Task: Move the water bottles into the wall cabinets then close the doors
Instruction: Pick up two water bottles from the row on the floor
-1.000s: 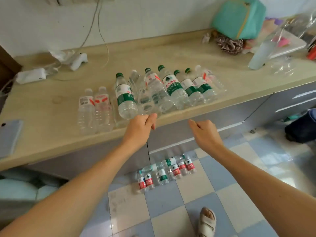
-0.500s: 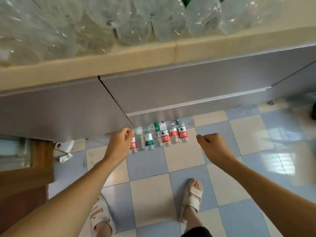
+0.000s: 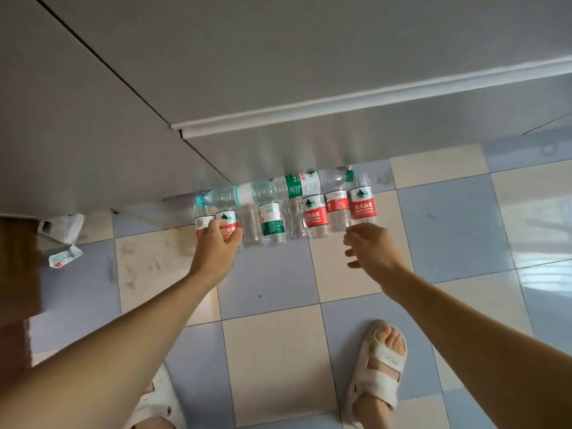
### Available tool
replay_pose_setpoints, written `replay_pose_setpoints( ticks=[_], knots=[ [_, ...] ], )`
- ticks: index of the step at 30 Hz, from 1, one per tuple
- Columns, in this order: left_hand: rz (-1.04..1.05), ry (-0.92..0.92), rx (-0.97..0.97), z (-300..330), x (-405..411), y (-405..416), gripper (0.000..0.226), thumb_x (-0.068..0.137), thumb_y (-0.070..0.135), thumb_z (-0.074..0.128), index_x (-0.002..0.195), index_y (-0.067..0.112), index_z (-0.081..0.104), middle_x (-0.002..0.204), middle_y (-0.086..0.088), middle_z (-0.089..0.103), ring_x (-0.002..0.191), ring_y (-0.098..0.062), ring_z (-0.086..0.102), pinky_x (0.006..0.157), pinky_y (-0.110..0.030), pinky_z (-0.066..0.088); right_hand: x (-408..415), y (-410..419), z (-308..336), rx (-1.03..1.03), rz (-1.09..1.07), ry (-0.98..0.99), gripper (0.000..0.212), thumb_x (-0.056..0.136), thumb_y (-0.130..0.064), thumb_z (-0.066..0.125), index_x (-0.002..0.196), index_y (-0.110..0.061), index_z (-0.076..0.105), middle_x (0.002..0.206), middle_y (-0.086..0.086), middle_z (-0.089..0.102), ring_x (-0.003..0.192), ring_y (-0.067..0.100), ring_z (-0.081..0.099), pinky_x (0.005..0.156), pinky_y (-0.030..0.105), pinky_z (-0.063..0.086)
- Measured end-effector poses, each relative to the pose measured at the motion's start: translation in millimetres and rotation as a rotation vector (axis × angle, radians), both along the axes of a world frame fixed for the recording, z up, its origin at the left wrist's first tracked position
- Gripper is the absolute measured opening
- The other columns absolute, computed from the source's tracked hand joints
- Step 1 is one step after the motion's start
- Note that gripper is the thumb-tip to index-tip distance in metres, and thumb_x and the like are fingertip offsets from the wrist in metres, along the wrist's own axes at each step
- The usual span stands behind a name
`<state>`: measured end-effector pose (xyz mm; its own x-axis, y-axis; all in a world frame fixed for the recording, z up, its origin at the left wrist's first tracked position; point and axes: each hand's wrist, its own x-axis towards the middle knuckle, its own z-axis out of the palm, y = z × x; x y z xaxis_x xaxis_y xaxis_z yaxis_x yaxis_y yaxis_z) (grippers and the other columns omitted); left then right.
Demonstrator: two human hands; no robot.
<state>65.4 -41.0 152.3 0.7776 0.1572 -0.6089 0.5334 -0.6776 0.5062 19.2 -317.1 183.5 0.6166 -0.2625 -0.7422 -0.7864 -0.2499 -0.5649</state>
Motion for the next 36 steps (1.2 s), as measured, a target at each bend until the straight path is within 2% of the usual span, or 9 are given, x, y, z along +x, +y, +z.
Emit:
replay_pose_setpoints(
  ticks=[6, 10, 12, 17, 20, 26, 28, 31, 36],
  knots=[
    [0.191, -0.085, 0.051, -112.1, 27.0, -11.9, 0.058, 0.1, 0.038, 0.058, 0.145, 0.004, 0.041, 0.132, -0.019, 0.054, 0.113, -0.031, 0.054, 0.085, -0.032, 0.039, 57.6, -20.9, -99.3, 0.023, -0.151, -0.064, 0.028, 0.1, -0.016, 0.057, 0.127, -0.008, 0.061, 0.101, 0.006, 0.07, 0.085, 0.023, 0.069, 0.063, 0.029, 0.058],
    [0.296, -0.138, -0.024, -156.1, 34.3, -23.7, 0.081, 0.099, 0.041, 0.059, 0.16, 0.008, 0.016, 0.157, -0.019, 0.034, 0.143, -0.034, 0.037, 0.115, -0.048, 0.038, 74.1, -9.2, -146.1, 0.039, -0.231, -0.064, 0.049, 0.1, -0.022, 0.06, 0.145, -0.013, 0.047, 0.11, 0.009, 0.069, 0.088, 0.022, 0.071, 0.069, 0.037, 0.061],
    [0.398, -0.171, -0.013, -169.7, 40.2, -26.0, 0.091, 0.098, 0.046, 0.06, 0.162, 0.011, 0.006, 0.163, -0.02, 0.022, 0.149, -0.034, 0.028, 0.118, -0.048, 0.034, 76.1, 1.4, -164.5, -0.098, -0.088, -0.137, 0.058, 0.098, -0.025, 0.062, 0.152, -0.02, 0.04, 0.128, 0.008, 0.063, 0.098, 0.019, 0.067, 0.086, 0.044, 0.06],
    [0.67, -0.188, -0.069, -191.2, 58.1, -25.4, 0.108, 0.086, 0.063, 0.067, 0.162, 0.023, 0.001, 0.163, -0.017, 0.022, 0.142, -0.036, 0.041, 0.11, -0.044, 0.04, 88.9, 24.4, -184.0, -0.466, 0.362, -0.36, 0.062, 0.093, -0.028, 0.061, 0.152, -0.028, 0.043, 0.163, 0.0, 0.026, 0.147, 0.029, 0.019, 0.118, 0.051, 0.028],
    [0.779, -0.176, -0.139, -196.5, 64.6, -28.3, 0.12, 0.077, 0.065, 0.076, 0.162, 0.028, -0.001, 0.165, -0.013, 0.018, 0.142, -0.036, 0.043, 0.111, -0.045, 0.043, 95.6, 38.0, -187.3, -0.478, 0.482, -0.38, 0.057, 0.095, -0.028, 0.057, 0.151, -0.028, 0.046, 0.167, -0.002, 0.023, 0.154, 0.028, 0.009, 0.122, 0.053, 0.015],
    [0.812, -0.191, -0.145, -199.4, 60.4, -37.7, 0.118, 0.079, 0.055, 0.079, 0.162, 0.023, 0.002, 0.157, -0.017, 0.033, 0.133, -0.036, 0.051, 0.1, -0.04, 0.046, 75.5, 47.8, -195.7, -0.533, 0.66, -0.304, 0.077, 0.094, -0.02, 0.052, 0.162, -0.029, 0.017, 0.171, -0.007, -0.003, 0.156, 0.024, -0.017, 0.125, 0.058, -0.003],
    [0.791, -0.182, -0.136, -198.1, 44.7, -37.0, 0.113, 0.081, 0.052, 0.078, 0.161, 0.019, 0.006, 0.156, -0.015, 0.039, 0.135, -0.034, 0.05, 0.106, -0.039, 0.043, 54.1, 50.7, -194.1, -0.544, 0.657, -0.318, 0.079, 0.094, -0.016, 0.052, 0.162, -0.027, 0.013, 0.171, -0.005, -0.003, 0.156, 0.025, -0.013, 0.126, 0.056, -0.001],
    [0.688, -0.219, -0.104, -195.0, 14.2, -31.3, 0.099, 0.084, 0.046, 0.078, 0.156, 0.008, 0.022, 0.151, -0.013, 0.047, 0.136, -0.032, 0.048, 0.113, -0.045, 0.042, 18.9, 48.9, -188.2, -0.446, 0.472, -0.34, 0.084, 0.081, 0.001, 0.059, 0.155, -0.024, 0.03, 0.161, 0.004, 0.023, 0.147, 0.03, 0.02, 0.122, 0.051, 0.024],
    [0.736, -0.217, 0.054, -189.9, -8.4, -12.4, 0.099, 0.081, 0.042, 0.082, 0.156, 0.011, 0.025, 0.146, -0.022, 0.034, 0.129, -0.035, 0.045, 0.104, -0.034, 0.046, 5.8, 24.9, -184.7, -0.238, -0.088, -0.23, 0.065, 0.091, -0.014, 0.066, 0.148, -0.018, 0.035, 0.141, 0.008, 0.042, 0.116, 0.031, 0.059, 0.099, 0.046, 0.052]
  ],
)
